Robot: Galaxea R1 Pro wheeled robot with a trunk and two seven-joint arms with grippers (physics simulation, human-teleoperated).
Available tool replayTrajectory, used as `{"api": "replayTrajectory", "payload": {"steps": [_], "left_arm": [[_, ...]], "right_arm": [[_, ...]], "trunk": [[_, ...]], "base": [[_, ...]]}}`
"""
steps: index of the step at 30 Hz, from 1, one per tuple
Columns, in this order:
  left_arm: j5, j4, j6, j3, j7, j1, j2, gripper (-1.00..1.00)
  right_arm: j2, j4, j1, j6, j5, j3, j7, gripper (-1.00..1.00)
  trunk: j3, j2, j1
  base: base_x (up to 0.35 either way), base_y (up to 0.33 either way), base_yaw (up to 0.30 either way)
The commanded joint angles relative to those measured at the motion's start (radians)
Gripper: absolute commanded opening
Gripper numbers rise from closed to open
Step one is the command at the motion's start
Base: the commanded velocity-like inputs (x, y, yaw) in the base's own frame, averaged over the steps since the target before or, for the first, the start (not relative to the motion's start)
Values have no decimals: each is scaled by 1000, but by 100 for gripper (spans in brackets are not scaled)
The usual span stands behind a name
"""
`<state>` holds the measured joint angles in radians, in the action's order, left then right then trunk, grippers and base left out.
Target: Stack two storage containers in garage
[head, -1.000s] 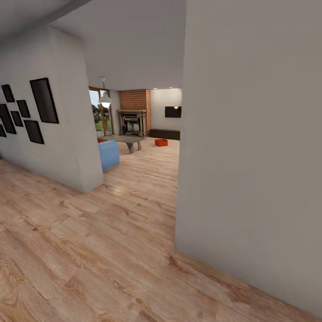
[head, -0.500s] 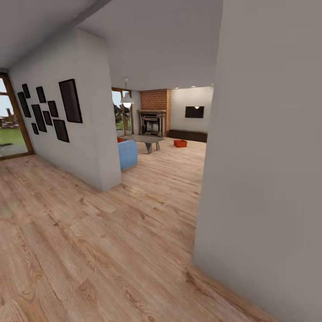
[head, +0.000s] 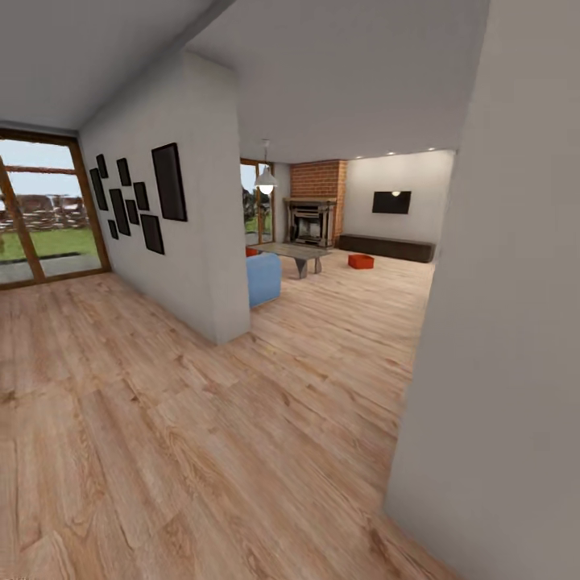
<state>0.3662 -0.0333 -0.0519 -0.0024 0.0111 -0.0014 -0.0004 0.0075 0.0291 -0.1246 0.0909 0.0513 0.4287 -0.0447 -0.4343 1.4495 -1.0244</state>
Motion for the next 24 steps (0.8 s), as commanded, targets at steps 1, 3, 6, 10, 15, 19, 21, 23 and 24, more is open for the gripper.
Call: {"api": "replayTrajectory", "payload": {"steps": [1,3,6,10,15,19,21,23,24], "left_arm": [[4,0,-2,-1,1,0,0,100],[4,0,-2,-1,1,0,0,100],[4,0,-2,-1,1,0,1,100],[4,0,-1,-1,1,0,2,100],[4,0,-2,-1,1,0,1,100],[4,0,-2,-1,1,0,0,100],[4,0,-2,-1,1,0,-1,100],[4,0,-3,-2,1,0,-1,100],[4,0,-3,-2,1,0,-1,100]], "right_arm": [[0,3,-1,5,5,1,-4,100],[0,3,-1,6,5,1,-4,100],[1,3,-1,6,5,1,-4,100],[-1,3,-1,6,7,1,-4,100],[-2,3,-1,5,8,1,-4,100],[-1,3,-1,5,8,2,-4,100],[-1,3,-1,5,8,2,-4,100],[-1,3,-1,4,8,2,-4,100],[0,3,-1,4,9,2,-4,100]], "trunk": [[-1,0,-1],[-1,0,-1],[-1,0,-1],[-1,0,-1],[-1,0,-1],[-1,0,-1],[-1,0,-1],[-1,0,-1],[-1,0,-1]], "base": [[325,0,273],[325,0,273],[325,0,273],[325,0,170],[325,0,27],[325,0,4],[325,0,2],[325,0,1],[325,0,0]]}}
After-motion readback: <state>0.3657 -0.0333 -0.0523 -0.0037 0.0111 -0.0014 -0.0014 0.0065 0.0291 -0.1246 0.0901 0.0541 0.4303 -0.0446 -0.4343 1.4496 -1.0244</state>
